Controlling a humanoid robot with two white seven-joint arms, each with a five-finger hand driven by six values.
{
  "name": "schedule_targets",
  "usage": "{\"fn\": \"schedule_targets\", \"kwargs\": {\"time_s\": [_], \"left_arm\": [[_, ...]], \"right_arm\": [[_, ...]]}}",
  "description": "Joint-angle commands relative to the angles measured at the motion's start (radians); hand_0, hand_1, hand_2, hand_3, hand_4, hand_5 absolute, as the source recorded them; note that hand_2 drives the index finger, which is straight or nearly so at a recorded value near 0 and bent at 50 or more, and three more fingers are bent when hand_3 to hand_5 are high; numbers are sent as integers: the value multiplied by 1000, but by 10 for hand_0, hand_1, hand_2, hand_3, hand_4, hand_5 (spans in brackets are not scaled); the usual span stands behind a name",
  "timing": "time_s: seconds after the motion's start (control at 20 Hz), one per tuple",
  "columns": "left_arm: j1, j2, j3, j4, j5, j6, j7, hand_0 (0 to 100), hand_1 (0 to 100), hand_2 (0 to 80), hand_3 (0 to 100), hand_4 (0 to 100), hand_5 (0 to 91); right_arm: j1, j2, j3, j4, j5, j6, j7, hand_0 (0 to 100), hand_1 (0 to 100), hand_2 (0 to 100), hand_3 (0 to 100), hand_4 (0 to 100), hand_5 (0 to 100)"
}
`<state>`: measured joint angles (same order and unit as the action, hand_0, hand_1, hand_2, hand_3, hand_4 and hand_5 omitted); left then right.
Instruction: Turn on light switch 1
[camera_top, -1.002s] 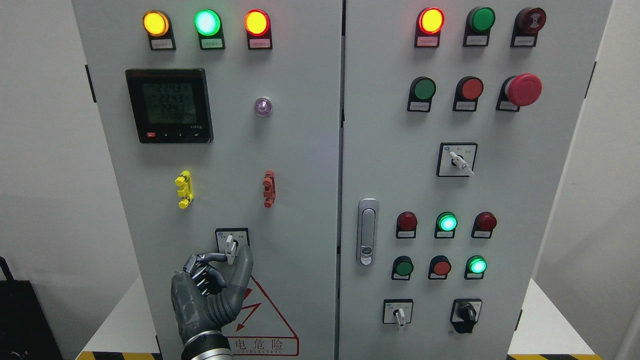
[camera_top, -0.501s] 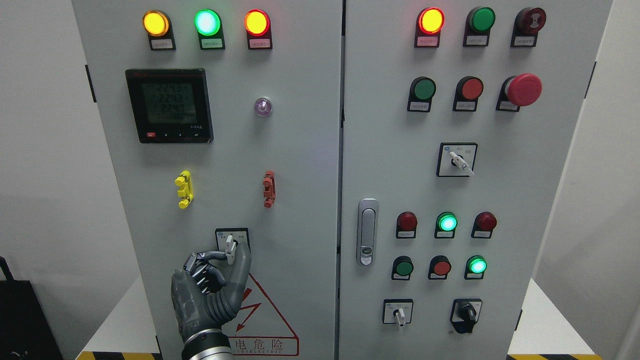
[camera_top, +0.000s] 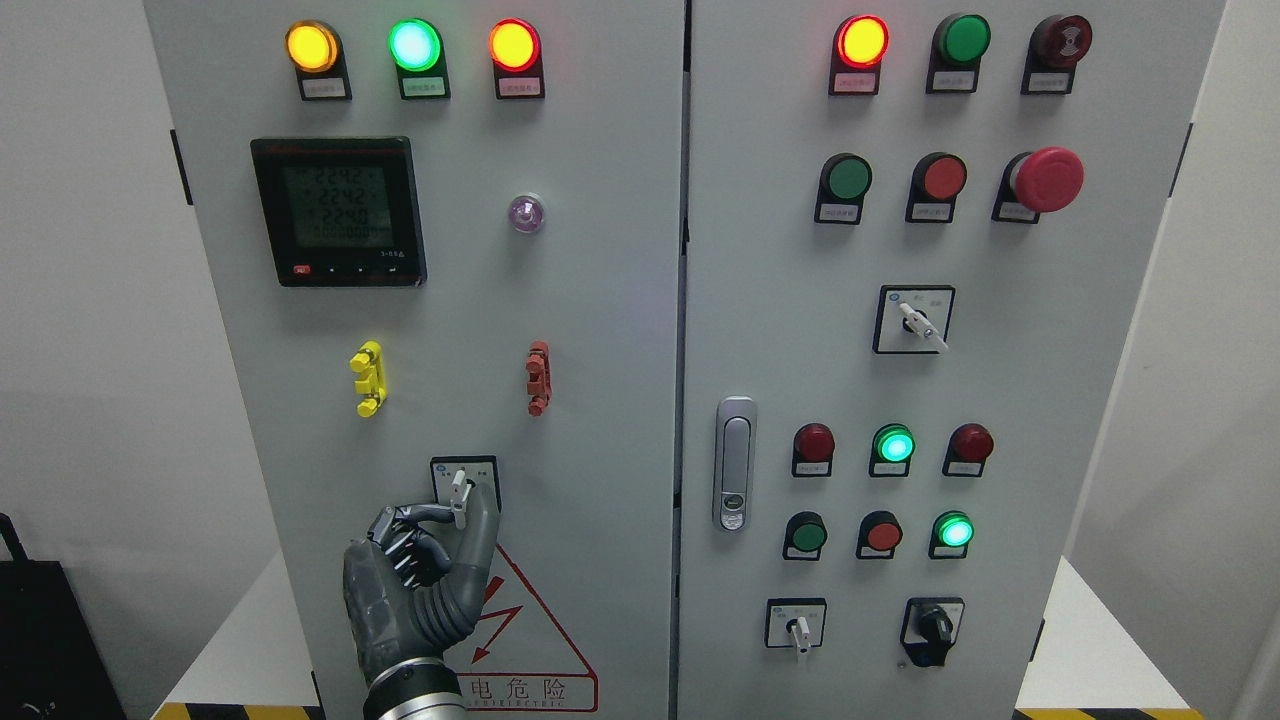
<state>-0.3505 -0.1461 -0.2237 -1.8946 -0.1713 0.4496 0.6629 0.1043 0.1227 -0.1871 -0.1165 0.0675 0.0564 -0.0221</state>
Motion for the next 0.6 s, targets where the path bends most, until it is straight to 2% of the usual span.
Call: {"fn": "schedule_targets", "kwargs": {"time_s": [0.0, 0.55], "left_arm": [[-10, -1, 1, 0, 0, 1, 0, 106, 537, 597, 1000, 1000, 882], [-10, -3, 3, 2, -2, 14, 0, 128, 528, 598, 1000, 1000, 882]], "right_arm": [[0, 0, 0, 0, 0, 0, 1, 0, 0, 0, 0, 0, 0], [0, 0, 0, 1, 0, 0, -1, 0, 0, 0, 0, 0, 0]]}}
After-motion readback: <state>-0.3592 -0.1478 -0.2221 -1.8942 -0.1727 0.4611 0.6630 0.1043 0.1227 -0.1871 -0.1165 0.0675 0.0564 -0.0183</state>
